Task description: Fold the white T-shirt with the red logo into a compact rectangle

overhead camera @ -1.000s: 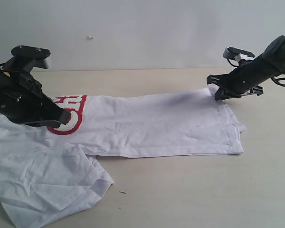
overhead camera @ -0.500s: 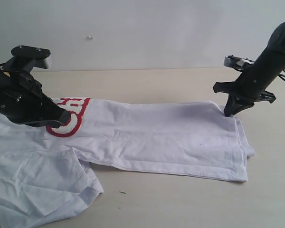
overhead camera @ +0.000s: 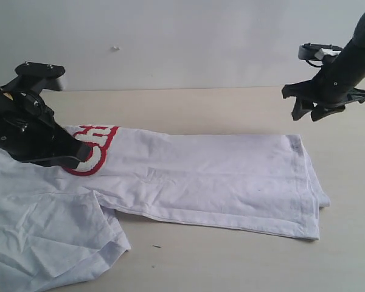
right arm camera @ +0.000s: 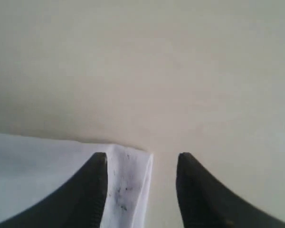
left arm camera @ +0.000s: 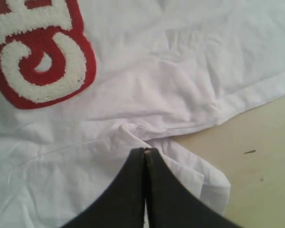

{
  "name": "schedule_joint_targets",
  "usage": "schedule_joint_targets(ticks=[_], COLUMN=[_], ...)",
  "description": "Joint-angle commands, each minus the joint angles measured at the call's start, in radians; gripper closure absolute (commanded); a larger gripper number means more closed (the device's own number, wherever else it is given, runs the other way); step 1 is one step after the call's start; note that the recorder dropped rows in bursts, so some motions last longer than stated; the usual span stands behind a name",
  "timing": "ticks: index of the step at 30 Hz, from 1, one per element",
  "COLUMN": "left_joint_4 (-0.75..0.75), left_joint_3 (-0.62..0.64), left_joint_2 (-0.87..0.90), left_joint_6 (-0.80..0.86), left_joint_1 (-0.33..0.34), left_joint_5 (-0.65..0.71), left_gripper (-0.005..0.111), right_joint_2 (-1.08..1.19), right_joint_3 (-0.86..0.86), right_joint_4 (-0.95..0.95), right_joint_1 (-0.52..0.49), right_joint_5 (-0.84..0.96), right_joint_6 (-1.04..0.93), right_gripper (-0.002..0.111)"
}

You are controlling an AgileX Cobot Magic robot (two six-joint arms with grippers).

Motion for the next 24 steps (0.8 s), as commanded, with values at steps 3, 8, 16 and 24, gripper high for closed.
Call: schedule_joint_targets(ticks=[3, 8, 16, 24], left_joint_4=[-0.015, -0.015, -0.015, 0.147], left_joint_3=[-0.004, -0.004, -0.004, -0.001], left_joint_2=[-0.006, -0.006, -0.006, -0.009], left_joint_6=[0.000, 0.000, 0.030, 0.090], left_joint_1=[0.004, 0.004, 0.004, -0.120], left_joint_5=[0.003, 0.017, 0.027, 0.117], left_gripper=[0.107, 0.107, 0.107, 0.107], right_joint_2=[0.049, 0.052, -0.020, -0.154], right_joint_3=[0.000, 0.000, 0.000, 0.206], right_joint_4=[0.026, 0.021, 0.043, 0.107], right_joint_1=[-0.001, -0.001, -0.001, 0.022], right_joint_5=[0.044, 0.081, 0.192, 0.091], right_joint_6=[0.015, -0.010, -0.028, -0.095], right_gripper=[0.092, 0.108, 0.108, 0.108])
